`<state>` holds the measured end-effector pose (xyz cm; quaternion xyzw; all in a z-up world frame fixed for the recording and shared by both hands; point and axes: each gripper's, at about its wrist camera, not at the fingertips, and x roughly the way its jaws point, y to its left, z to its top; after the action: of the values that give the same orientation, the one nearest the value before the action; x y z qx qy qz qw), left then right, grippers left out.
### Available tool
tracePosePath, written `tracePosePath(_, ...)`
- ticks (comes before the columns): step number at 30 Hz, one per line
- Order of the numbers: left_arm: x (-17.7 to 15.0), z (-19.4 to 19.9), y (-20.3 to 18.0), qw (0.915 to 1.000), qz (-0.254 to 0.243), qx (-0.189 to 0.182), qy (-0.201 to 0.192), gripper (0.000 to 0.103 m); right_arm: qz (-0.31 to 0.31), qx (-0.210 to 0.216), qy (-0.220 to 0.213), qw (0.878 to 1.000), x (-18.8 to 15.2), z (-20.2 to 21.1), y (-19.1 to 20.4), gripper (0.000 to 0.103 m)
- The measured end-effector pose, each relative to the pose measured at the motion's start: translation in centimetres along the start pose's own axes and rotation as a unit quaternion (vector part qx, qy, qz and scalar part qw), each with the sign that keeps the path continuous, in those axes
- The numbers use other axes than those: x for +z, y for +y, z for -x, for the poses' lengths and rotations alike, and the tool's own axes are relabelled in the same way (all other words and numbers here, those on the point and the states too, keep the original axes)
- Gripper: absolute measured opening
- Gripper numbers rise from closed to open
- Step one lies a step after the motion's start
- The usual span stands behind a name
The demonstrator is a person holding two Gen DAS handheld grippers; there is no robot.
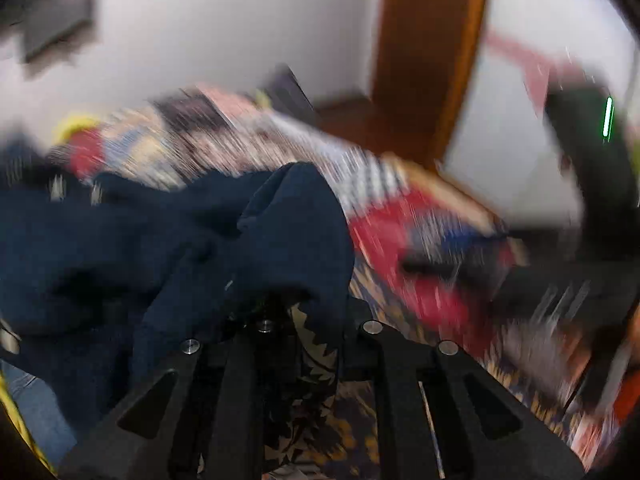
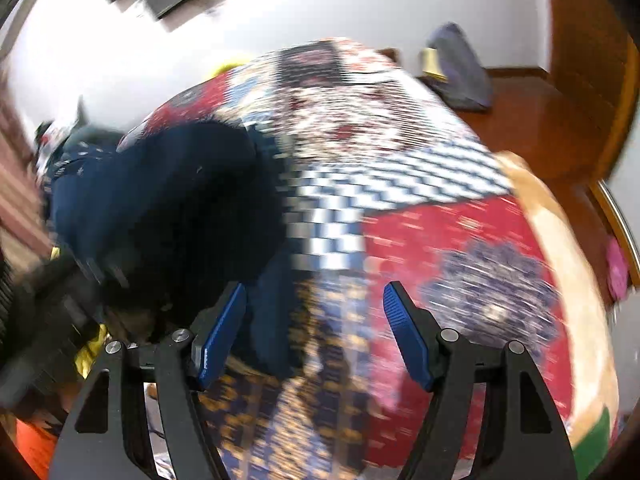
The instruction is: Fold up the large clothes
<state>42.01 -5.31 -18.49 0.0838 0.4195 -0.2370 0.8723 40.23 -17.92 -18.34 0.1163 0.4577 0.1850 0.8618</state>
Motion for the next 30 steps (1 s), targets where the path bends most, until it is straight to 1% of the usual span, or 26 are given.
tracePosePath(2,-1.4,-1.5,-0.3,0.9991,-0.009,-0.010,0.041,0.010,-0.013,-0.004,-0.004,1.000,-0.1,0.8,-1.1,0.068)
tracePosePath(3,-2.0,-1.8,-0.1,0.9987,-0.005,-0.013,0.048,0.010,-0.015,-0.008,-0.007,1.000,-0.4,1.3,-1.5,0.068)
tracePosePath(5,-2.7,-1.3,0.3,0.9986,0.005,-0.023,0.048,0.011,-0.013,-0.011,-0.010,1.000,-0.6,2.0,-1.7,0.068)
tracePosePath(7,-2.9,-0.3,0.7,0.9986,0.009,-0.026,0.046,0.015,-0.011,-0.007,-0.013,1.000,-0.8,2.6,-1.7,0.068)
tracePosePath(8,-3.0,0.1,0.6,0.9984,0.008,-0.026,0.050,0.023,-0.011,-0.004,-0.013,1.000,-0.9,2.8,-1.7,0.068)
tracePosePath(9,-3.2,0.6,0.6,0.9980,0.011,-0.029,0.055,0.036,-0.010,0.001,-0.013,1.000,-0.8,2.8,-1.4,0.068)
tracePosePath(10,-3.4,1.1,0.7,0.9977,0.017,-0.030,0.058,0.044,-0.008,0.005,-0.013,1.000,-0.8,2.8,-1.2,0.068)
tracePosePath(11,-3.8,2.1,0.9,0.9977,0.026,-0.030,0.054,0.059,-0.005,0.008,-0.013,1.000,-0.7,2.6,-0.9,0.068)
tracePosePath(12,-4.0,3.0,0.6,0.9980,0.032,-0.028,0.047,0.062,0.001,0.012,-0.015,1.000,-0.9,2.7,-0.4,0.068)
tracePosePath(14,-5.2,5.5,1.2,0.9981,0.047,-0.027,0.027,0.063,0.012,0.018,-0.014,1.000,-1.3,2.8,0.6,0.068)
tracePosePath(16,-6.3,7.7,2.2,0.9979,0.062,-0.015,0.012,0.068,0.023,0.027,-0.015,0.999,-1.4,2.9,1.9,0.068)
tracePosePath(17,-7.0,9.1,3.1,0.9974,0.072,0.001,0.003,0.071,0.028,0.031,-0.015,0.999,-1.6,3.1,2.5,0.068)
tracePosePath(19,-8.2,10.5,4.4,0.9958,0.087,0.028,-0.007,0.072,0.041,0.040,-0.017,0.998,-1.7,3.3,3.9,0.068)
tracePosePath(21,-9.4,11.5,6.4,0.9931,0.096,0.067,-0.009,0.073,0.066,0.055,-0.017,0.996,-1.7,3.4,6.1,0.068)
tracePosePath(23,-10.8,11.7,9.0,0.9862,0.119,0.115,0.004,0.073,0.095,0.065,-0.016,0.993,-1.7,3.2,8.3,0.068)
tracePosePath(24,-11.5,11.7,10.2,0.9827,0.132,0.129,0.011,0.073,0.113,0.067,-0.016,0.991,-1.8,2.9,9.8,0.068)
tracePosePath(26,-12.5,11.8,11.9,0.9774,0.157,0.141,0.010,0.073,0.142,0.063,-0.017,0.988,-1.8,2.1,12.4,0.070)
tracePosePath(30,-14.2,12.0,14.5,0.9711,0.202,0.127,-0.005,0.073,0.195,0.073,-0.011,0.978,-1.6,-0.1,17.7,0.071)
